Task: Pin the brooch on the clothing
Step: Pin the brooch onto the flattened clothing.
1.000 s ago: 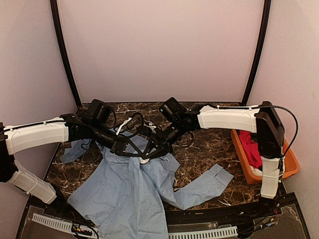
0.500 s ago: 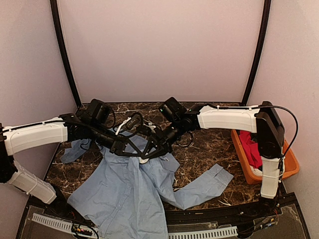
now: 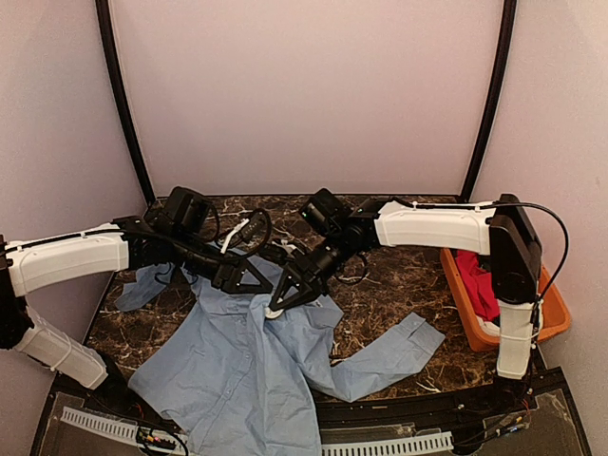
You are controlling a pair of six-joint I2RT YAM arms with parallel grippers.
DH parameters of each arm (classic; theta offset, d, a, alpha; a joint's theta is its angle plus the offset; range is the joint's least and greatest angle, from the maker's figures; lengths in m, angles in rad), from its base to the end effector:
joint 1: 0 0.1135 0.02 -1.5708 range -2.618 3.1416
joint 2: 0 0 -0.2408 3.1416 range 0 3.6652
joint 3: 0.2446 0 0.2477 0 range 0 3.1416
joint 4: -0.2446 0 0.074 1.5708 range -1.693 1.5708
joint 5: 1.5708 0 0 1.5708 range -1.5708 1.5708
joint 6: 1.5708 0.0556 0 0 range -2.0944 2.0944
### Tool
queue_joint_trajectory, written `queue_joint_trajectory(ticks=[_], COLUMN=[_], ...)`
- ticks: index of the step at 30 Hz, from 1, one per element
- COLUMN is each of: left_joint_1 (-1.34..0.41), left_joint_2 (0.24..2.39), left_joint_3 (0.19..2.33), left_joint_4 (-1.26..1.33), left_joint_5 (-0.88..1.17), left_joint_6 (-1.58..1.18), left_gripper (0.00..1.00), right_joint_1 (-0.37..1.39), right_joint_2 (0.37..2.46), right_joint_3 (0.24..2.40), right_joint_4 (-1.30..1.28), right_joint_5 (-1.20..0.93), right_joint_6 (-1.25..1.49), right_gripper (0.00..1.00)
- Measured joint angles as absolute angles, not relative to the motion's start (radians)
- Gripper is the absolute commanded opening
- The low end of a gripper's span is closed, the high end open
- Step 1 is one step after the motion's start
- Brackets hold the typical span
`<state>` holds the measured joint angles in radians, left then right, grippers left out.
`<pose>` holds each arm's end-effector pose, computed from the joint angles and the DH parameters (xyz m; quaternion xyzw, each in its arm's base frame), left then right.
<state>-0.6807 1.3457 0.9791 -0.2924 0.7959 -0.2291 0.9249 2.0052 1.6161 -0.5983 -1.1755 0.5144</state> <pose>0.2092 -0.2205 0.2489 0.3516 0.7685 -0.4909 0.2117 0.2112 0.3655 0.2166 0.3186 -0.7478 -0.5571 0.1701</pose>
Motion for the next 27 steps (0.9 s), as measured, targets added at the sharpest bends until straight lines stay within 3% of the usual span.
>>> queue_joint_trajectory(ticks=[13,18,27], left_joint_1=[-0.62,-0.62,-0.667], left_joint_2=[1.303,1.269,1.145], left_joint_3=[0.897,0.891,0.949], left_joint_4=[-0.178,-0.178,-0.297], left_joint_5=[0.867,0.896,0.786], left_joint_6=[-0.334,-0.35,-0.236], left_gripper=[0.57,0.58,0.5], right_joint_1=[0.921,0.907,0.868], right_joint_2=[1.998,1.966,1.94], right_joint_3=[1.62,1.617,1.607], right_joint_4=[-0.603,-0.554,-0.512], right_joint_5=[-1.139,-1.122,-1.121], right_joint_6=[0.467,0.488,0.554], right_gripper=[0.0,0.0,0.0])
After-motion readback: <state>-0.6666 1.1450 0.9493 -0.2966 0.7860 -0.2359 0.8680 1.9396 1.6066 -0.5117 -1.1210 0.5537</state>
